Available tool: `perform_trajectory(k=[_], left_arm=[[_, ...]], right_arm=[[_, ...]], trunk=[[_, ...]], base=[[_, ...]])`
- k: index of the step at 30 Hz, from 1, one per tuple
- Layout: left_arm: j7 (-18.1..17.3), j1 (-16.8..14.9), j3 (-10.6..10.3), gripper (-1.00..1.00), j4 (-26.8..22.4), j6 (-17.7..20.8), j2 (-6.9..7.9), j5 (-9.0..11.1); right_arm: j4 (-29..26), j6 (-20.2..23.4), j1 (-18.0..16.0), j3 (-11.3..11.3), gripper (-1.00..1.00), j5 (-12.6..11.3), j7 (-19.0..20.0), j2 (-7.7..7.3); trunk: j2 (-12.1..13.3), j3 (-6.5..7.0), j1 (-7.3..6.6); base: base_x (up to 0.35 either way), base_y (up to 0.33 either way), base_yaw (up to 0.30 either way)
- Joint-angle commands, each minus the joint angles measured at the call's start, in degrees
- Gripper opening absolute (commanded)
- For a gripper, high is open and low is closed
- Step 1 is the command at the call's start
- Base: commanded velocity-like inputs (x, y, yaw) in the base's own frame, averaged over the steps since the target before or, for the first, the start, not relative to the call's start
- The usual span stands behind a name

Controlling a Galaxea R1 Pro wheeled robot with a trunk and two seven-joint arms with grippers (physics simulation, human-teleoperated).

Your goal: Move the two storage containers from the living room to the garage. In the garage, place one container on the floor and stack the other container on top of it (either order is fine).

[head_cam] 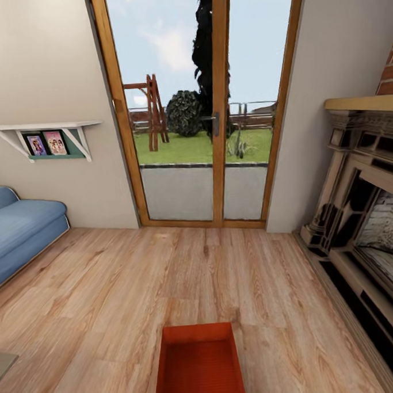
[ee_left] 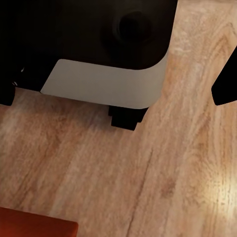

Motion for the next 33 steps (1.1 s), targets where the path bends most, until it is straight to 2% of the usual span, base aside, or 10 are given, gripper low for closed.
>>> perform_trajectory(k=[1, 33], left_arm=[[0.2, 0.0, 0.0, 1.00, 0.0, 0.2, -0.01, 0.3], [0.2, -0.1, 0.0, 1.00, 0.0, 0.2, -0.10, 0.3]], right_arm=[[0.2, -0.3, -0.1, 0.5, 1.00, -0.5, 0.0, 0.06], [0.2, -0.2, -0.1, 0.4, 1.00, -0.7, 0.0, 0.12]], trunk=[[0.0, -0.05, 0.00], [0.0, -0.05, 0.00]], base=[[0.000, 0.000, 0.011], [0.000, 0.035, 0.001]])
